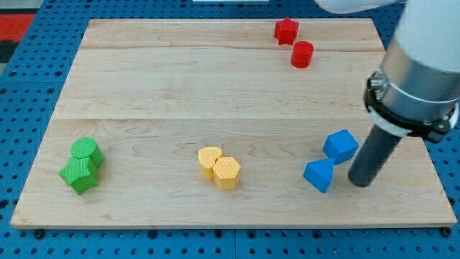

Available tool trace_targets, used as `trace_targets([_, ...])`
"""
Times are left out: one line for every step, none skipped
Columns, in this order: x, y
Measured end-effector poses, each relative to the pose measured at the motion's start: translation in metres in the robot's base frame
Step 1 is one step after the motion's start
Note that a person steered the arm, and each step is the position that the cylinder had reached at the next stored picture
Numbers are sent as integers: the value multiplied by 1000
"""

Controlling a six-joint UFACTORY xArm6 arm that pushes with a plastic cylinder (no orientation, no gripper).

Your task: Push the blue cube towards the red circle

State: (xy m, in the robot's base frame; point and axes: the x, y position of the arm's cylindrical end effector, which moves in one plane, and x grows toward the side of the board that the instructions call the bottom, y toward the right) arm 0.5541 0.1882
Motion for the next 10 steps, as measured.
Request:
trace_targets([-13,-1])
trace_targets([-15,-24])
trace_targets([-42,-25])
trace_targets([-57,-54])
trace_targets([-78,-55])
trace_targets([-91,-48])
trace_targets([-96,-39])
trace_targets([-106,-34])
trace_targets([-111,-30])
trace_targets([-115,-27])
